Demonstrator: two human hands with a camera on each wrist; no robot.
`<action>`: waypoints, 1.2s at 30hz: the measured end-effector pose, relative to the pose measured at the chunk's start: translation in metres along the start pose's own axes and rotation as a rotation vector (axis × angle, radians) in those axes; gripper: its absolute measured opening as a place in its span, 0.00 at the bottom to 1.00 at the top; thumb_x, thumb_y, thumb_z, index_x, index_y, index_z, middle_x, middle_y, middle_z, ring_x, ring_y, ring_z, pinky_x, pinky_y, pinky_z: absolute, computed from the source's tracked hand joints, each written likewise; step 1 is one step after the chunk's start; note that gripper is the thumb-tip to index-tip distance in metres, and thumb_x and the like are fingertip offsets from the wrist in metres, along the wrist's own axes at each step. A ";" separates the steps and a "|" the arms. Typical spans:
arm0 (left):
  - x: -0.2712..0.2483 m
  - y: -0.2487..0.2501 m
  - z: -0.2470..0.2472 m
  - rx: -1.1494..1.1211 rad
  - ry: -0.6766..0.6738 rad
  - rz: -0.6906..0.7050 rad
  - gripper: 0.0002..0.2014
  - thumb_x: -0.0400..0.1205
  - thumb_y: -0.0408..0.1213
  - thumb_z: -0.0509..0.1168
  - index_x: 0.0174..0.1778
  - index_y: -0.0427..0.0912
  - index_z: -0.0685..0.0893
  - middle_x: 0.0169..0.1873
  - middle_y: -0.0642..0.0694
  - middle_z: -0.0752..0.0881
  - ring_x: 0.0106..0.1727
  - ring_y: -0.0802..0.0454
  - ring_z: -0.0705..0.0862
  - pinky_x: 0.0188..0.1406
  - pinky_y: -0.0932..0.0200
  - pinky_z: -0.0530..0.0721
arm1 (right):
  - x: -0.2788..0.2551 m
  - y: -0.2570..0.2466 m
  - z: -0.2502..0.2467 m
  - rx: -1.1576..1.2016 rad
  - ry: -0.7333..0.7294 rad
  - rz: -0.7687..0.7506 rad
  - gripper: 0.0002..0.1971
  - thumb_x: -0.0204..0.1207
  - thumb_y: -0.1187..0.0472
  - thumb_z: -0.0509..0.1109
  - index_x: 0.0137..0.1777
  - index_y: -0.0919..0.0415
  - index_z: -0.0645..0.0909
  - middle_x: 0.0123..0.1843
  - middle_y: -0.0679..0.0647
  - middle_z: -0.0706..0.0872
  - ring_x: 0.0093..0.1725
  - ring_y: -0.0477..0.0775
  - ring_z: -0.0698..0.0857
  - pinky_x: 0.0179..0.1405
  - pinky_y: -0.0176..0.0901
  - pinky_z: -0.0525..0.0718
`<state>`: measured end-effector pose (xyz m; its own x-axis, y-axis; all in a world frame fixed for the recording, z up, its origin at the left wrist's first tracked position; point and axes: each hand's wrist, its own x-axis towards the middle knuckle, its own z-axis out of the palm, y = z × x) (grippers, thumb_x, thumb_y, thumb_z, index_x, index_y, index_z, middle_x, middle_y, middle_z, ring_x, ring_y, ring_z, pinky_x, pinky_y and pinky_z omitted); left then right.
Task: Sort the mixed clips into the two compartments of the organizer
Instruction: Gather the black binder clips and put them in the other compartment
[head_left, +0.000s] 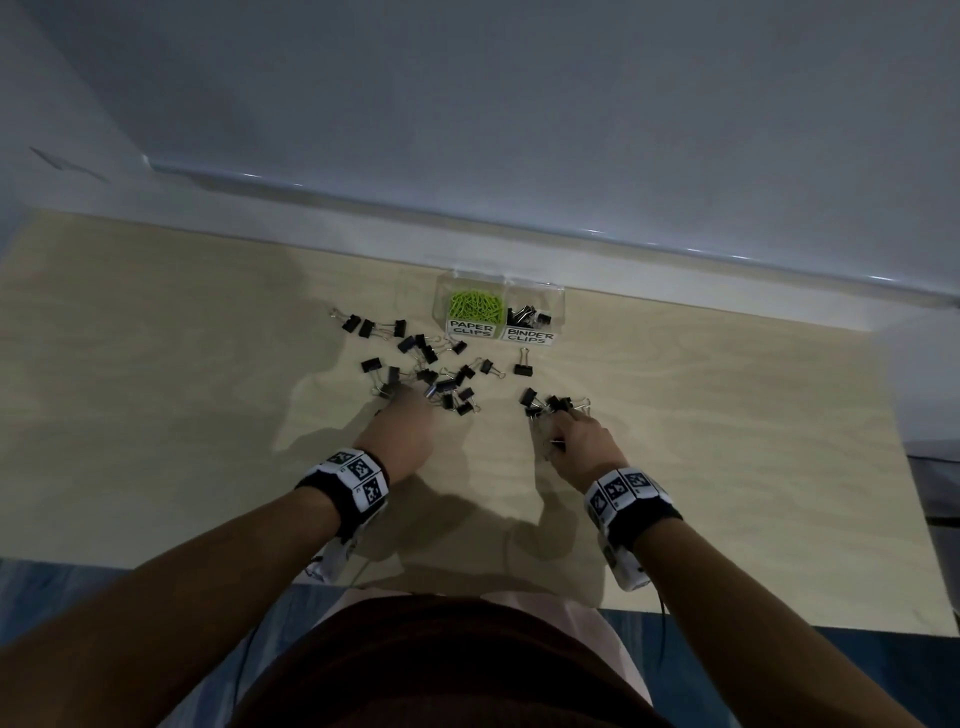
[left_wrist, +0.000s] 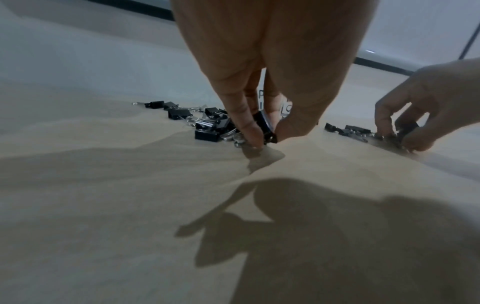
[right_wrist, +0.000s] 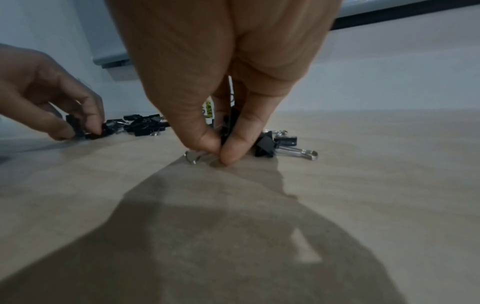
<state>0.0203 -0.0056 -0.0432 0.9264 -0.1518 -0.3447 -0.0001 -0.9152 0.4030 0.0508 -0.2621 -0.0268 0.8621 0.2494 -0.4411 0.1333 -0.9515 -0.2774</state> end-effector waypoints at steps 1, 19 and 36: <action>0.000 -0.001 0.000 -0.036 0.002 -0.019 0.08 0.77 0.32 0.62 0.48 0.35 0.82 0.55 0.42 0.77 0.47 0.46 0.81 0.52 0.53 0.82 | -0.001 0.000 -0.002 0.007 0.001 -0.011 0.08 0.74 0.65 0.62 0.52 0.59 0.77 0.51 0.57 0.83 0.48 0.62 0.83 0.45 0.48 0.83; 0.129 0.110 -0.091 -0.445 0.234 0.053 0.07 0.78 0.33 0.67 0.47 0.37 0.88 0.47 0.41 0.90 0.47 0.49 0.87 0.55 0.55 0.86 | 0.107 -0.024 -0.117 0.289 0.298 0.021 0.16 0.67 0.66 0.77 0.55 0.57 0.82 0.52 0.54 0.87 0.46 0.51 0.84 0.49 0.39 0.84; 0.025 0.007 -0.046 -0.024 -0.114 0.086 0.20 0.75 0.41 0.71 0.64 0.48 0.80 0.61 0.48 0.76 0.62 0.49 0.76 0.60 0.52 0.80 | 0.040 0.020 -0.020 -0.011 -0.008 -0.072 0.18 0.71 0.62 0.73 0.60 0.49 0.81 0.63 0.53 0.75 0.60 0.59 0.72 0.61 0.52 0.79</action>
<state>0.0608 0.0013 -0.0101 0.8747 -0.2718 -0.4012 -0.0674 -0.8880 0.4548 0.0976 -0.2743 -0.0333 0.8460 0.3185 -0.4275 0.2000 -0.9330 -0.2993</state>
